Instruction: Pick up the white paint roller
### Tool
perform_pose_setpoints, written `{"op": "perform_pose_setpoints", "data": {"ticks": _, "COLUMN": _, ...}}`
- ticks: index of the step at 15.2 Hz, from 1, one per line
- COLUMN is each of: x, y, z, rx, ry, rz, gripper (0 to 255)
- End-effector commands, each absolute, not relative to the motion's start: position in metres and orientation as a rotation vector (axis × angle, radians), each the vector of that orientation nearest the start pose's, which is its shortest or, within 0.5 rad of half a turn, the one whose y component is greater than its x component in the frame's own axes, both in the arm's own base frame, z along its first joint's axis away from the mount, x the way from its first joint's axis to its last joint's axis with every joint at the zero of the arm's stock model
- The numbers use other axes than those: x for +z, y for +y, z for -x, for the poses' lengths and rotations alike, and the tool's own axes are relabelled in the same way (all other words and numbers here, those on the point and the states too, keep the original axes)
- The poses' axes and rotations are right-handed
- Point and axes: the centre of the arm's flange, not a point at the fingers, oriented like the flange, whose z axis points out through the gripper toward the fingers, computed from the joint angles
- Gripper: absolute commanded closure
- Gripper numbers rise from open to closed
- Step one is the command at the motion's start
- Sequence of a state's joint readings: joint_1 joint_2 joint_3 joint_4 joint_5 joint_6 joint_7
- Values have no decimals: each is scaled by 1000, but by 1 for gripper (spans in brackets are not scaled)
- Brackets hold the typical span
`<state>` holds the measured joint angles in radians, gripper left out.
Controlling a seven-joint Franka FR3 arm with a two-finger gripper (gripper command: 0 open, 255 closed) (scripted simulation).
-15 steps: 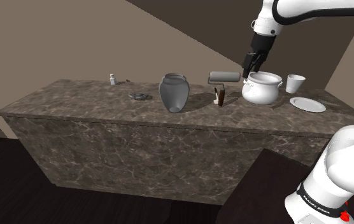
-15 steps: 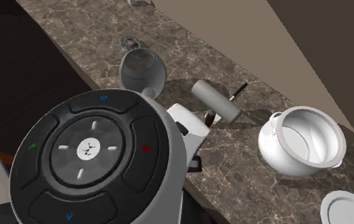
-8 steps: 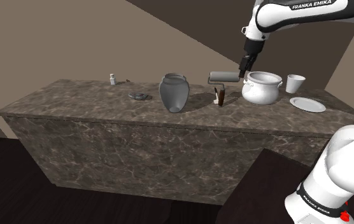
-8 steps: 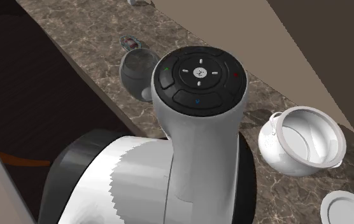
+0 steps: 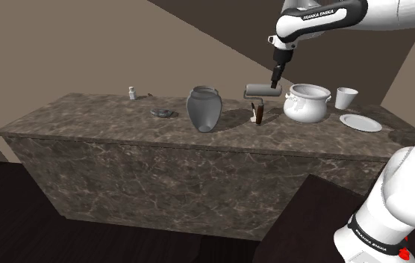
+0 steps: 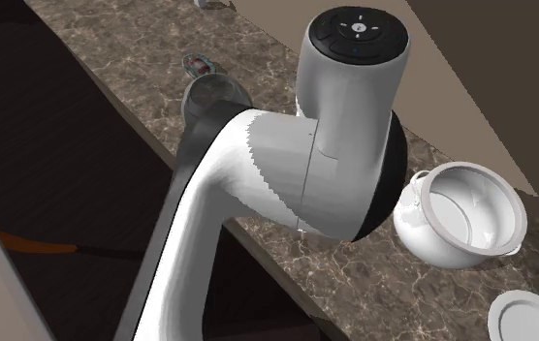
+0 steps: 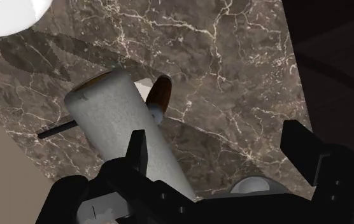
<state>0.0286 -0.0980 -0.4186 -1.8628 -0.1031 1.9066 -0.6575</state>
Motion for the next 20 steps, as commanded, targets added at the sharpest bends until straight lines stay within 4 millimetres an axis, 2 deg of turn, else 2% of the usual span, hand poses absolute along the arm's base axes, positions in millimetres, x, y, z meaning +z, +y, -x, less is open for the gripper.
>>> {"op": "perform_pose_setpoints", "data": {"ticks": 1, "x": 557, "y": -237, "z": -521, "rx": -131, "ry": -562, "rz": 3220, "gripper": 0}}
{"op": "perform_pose_setpoints", "data": {"ticks": 6, "x": 541, "y": -267, "z": -577, "rx": -109, "ry": -757, "rz": 3206, "gripper": 0}}
{"op": "perform_pose_setpoints", "data": {"ticks": 7, "x": 539, "y": -269, "z": -582, "rx": -107, "ry": -775, "rz": 3204, "gripper": 0}}
{"op": "perform_pose_setpoints", "data": {"ticks": 14, "x": 503, "y": -269, "z": -582, "rx": -107, "ry": -775, "rz": 3204, "gripper": 0}}
{"op": "perform_pose_setpoints", "data": {"ticks": 16, "x": 499, "y": -269, "z": -582, "rx": -107, "ry": -775, "rz": 3204, "gripper": 0}}
{"op": "perform_pose_setpoints", "data": {"ticks": 17, "x": 499, "y": -269, "z": -583, "rx": -107, "ry": -775, "rz": 3204, "gripper": 255}}
{"op": "perform_pose_setpoints", "data": {"ticks": 20, "x": 499, "y": -269, "z": -583, "rx": -107, "ry": -775, "rz": 3204, "gripper": 255}}
